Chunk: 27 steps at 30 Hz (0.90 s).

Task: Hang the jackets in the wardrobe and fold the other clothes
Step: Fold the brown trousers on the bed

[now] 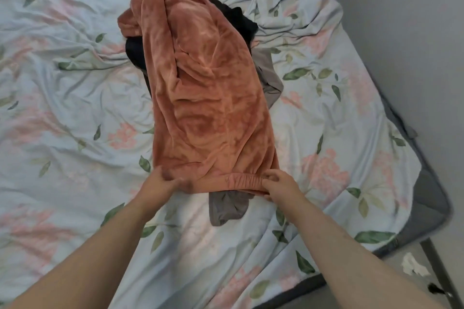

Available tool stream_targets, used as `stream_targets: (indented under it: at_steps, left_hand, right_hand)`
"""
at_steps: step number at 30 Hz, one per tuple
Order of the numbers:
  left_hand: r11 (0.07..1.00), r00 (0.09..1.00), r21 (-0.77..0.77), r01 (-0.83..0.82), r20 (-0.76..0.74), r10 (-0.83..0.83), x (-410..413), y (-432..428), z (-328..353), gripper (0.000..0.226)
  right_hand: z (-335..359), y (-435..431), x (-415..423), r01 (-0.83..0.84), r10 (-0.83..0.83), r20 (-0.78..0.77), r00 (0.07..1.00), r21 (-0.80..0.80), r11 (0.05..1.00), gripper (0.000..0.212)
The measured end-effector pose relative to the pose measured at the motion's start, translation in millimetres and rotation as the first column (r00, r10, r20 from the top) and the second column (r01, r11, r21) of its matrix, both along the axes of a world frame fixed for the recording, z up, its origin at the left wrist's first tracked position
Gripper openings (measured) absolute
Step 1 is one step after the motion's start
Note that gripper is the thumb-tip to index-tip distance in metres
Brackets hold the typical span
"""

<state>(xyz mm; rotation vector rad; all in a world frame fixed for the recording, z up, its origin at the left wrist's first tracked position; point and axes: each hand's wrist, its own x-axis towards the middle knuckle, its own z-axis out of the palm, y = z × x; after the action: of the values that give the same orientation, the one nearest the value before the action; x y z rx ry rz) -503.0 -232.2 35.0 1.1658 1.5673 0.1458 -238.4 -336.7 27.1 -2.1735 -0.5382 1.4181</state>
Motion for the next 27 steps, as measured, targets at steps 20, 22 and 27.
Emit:
stream_targets:
  at_steps: [20,22,27]
  left_hand:
    - [0.742,0.743,0.136,-0.656,0.29,0.603,-18.7,22.5,57.7,0.041]
    - [0.748,0.756,0.191,-0.636,0.35,0.553,-24.8,19.5,97.1,0.058]
    - [0.73,0.584,0.018,-0.683,0.614,0.531,-46.4,18.9,203.4,0.017]
  right_hand:
    - [33.6,13.4,2.0,0.313,-0.324,0.025,0.946,0.199,0.929,0.016]
    - [74.8,17.6,1.7,0.273,-0.28,-0.015,0.96,0.29,0.917,0.007]
    - [190.6,40.7,-3.3,0.37,-0.195,-0.375,0.906,0.48,0.795,0.024]
